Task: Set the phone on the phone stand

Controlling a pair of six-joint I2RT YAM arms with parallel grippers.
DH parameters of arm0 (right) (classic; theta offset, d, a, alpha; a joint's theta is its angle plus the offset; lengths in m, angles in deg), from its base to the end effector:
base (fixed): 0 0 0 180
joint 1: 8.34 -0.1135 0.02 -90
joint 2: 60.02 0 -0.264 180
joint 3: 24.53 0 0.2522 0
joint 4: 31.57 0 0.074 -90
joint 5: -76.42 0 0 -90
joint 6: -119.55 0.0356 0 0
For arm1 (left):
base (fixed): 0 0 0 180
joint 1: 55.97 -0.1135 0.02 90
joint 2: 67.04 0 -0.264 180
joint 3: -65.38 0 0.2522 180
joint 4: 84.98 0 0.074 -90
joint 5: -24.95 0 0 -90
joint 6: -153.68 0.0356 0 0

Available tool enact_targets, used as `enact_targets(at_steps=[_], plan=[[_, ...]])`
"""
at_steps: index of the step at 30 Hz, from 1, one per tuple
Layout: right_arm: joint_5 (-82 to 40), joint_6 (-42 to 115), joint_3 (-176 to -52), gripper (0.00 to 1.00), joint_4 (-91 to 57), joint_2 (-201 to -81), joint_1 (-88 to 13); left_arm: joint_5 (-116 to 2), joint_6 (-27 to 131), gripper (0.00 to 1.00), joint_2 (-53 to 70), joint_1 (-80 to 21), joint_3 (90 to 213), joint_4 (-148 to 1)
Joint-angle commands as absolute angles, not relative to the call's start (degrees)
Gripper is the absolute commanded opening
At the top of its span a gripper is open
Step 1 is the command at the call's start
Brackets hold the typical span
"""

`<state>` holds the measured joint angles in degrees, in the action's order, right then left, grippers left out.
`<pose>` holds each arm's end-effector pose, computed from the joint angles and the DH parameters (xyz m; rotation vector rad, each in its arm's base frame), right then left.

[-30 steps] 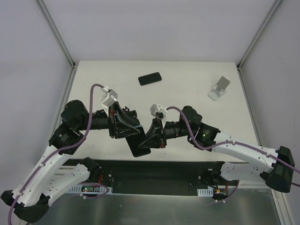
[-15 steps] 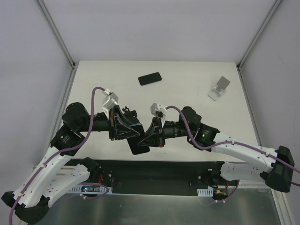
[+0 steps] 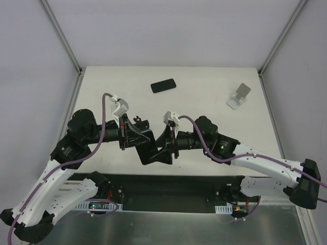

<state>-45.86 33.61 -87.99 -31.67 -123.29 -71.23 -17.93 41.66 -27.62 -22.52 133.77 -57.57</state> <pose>0.1004 0.2379 0.3507 -1.2417 1.2146 1.3272 0.0982 -0.0961 0.4060 0.8615 1.5011 -1.3649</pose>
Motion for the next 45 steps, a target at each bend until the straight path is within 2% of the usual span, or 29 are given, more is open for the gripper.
enact_targets(at_steps=[1,4,9,12,15,27,45], plan=[[-33.7,28.1,-91.5,0.76,-23.6,-122.2,-71.2,-38.0,50.0,0.00,-29.0,-22.2,142.6,-43.2],[-26.4,26.8,-91.6,0.84,-20.5,-122.3,-71.1,-42.0,52.3,0.00,-31.0,-22.3,143.7,-38.4],[-6.8,28.9,-95.2,0.82,-15.5,-127.4,-71.1,-49.2,54.4,0.00,-34.3,-22.3,145.1,-31.9],[-3.7,29.4,-99.5,0.58,-12.9,-132.4,-71.2,-54.3,53.8,0.00,-35.7,-22.3,146.3,-27.6],[-0.9,31.3,-102.8,0.52,-13.3,-136.8,-71.0,-56.3,53.0,0.00,-37.9,-22.3,145.5,-26.6],[2.3,26.6,-110.1,0.45,-14.5,-147.1,-71.0,-61.3,50.7,0.00,-38.7,-22.3,140.7,-27.0],[2.9,26.0,-111.5,0.31,-19.4,-153.1,-70.7,-53.0,53.3,0.00,-38.8,-22.2,135.0,-40.5]])
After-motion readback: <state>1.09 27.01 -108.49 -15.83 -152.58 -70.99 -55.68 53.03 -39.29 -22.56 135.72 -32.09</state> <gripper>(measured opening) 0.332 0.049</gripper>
